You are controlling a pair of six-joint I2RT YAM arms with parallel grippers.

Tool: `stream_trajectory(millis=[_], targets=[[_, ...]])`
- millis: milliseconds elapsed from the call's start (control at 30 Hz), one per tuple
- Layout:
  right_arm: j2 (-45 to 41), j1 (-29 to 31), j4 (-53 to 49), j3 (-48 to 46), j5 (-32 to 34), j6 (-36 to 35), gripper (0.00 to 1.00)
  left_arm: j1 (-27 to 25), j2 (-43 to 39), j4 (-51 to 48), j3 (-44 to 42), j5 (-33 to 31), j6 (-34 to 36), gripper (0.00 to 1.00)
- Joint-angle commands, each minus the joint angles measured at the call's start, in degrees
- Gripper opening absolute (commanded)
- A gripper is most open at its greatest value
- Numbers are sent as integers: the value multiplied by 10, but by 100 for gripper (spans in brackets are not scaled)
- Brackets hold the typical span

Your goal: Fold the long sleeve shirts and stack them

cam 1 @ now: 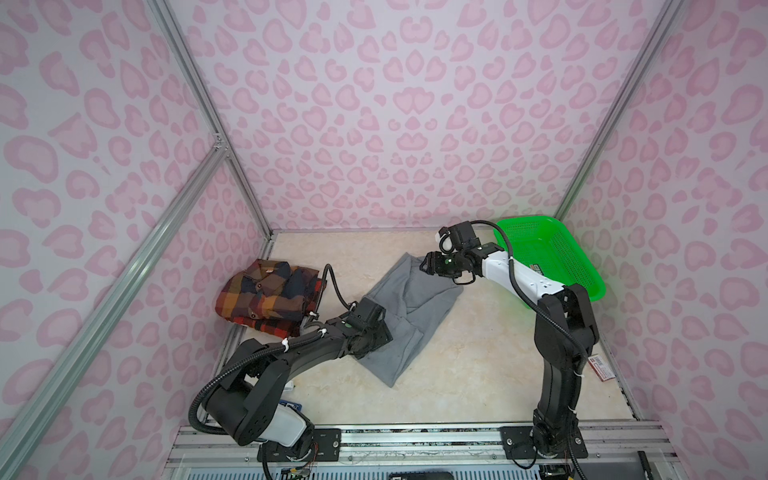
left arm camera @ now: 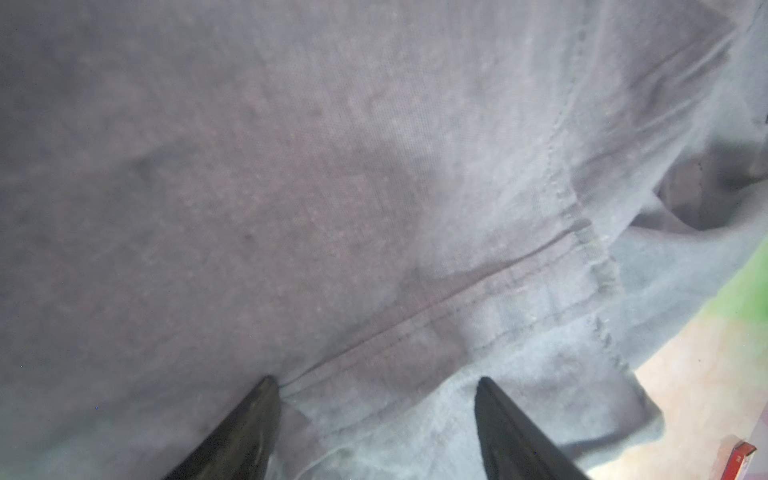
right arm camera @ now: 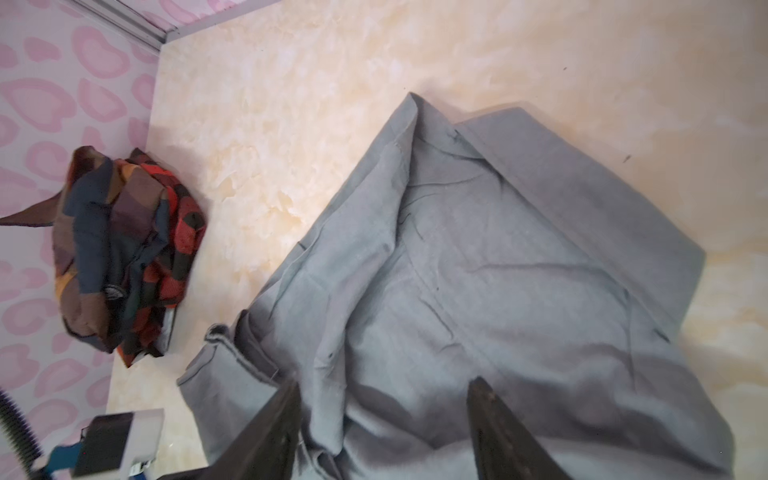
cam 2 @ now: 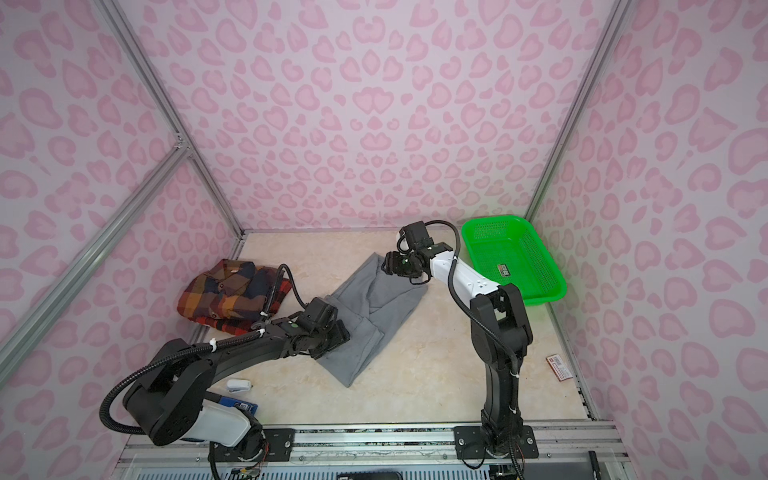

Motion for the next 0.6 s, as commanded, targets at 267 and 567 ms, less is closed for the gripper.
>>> stream_trajectory(millis=[267,567], targets=[[88,-48,8,-12,65,11,60,9,-105,-97,34,-44,82,78],[-10,-58,46,-212,106,74,59,15,-214,-153,9,-52,95,78]])
